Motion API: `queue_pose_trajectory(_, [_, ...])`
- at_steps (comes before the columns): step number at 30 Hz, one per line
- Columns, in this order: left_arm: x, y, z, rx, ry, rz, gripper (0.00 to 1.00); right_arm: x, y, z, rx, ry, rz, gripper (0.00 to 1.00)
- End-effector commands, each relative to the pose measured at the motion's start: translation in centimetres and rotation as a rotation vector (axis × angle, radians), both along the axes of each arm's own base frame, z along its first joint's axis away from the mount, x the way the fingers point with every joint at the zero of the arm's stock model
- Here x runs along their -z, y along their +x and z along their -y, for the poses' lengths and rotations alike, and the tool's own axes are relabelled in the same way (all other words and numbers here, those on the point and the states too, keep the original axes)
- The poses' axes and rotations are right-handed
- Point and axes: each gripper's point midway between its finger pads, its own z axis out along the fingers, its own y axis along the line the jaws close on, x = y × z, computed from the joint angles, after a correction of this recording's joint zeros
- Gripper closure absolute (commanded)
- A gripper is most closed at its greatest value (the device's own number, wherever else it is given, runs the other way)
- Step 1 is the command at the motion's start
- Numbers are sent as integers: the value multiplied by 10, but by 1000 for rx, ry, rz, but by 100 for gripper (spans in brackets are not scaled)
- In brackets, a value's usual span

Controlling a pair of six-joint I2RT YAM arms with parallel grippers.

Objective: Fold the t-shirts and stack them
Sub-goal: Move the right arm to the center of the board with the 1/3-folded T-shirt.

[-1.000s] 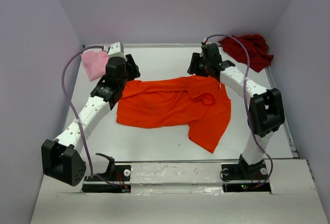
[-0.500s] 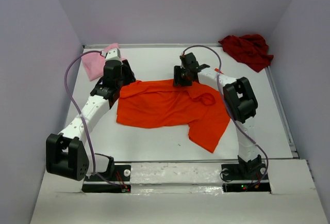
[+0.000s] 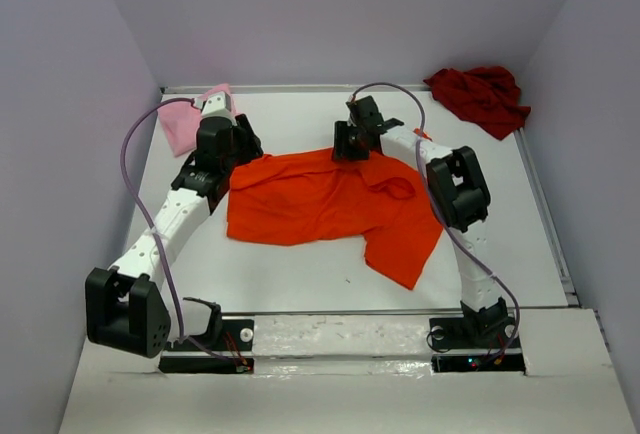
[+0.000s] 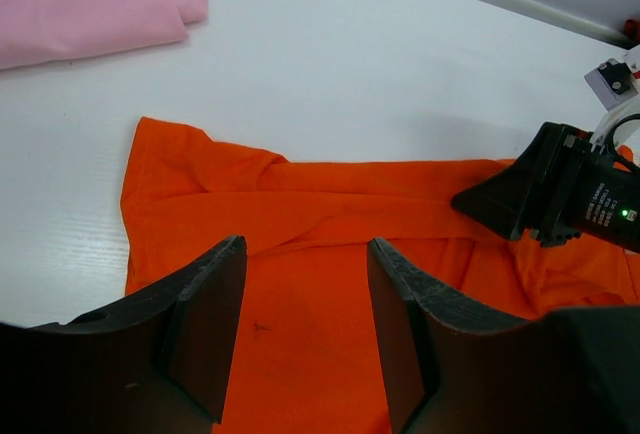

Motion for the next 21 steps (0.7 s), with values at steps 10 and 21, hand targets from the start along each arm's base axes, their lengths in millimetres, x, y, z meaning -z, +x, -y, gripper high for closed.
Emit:
queue_pose_trajectory(10, [-22,-3,0,14,-25,76,39,-2,77,65,105,-10,8,42])
queue_pose_trajectory(21, [-18,-1,2,21,-27,66,39,-37,110,66,30,49,83,41])
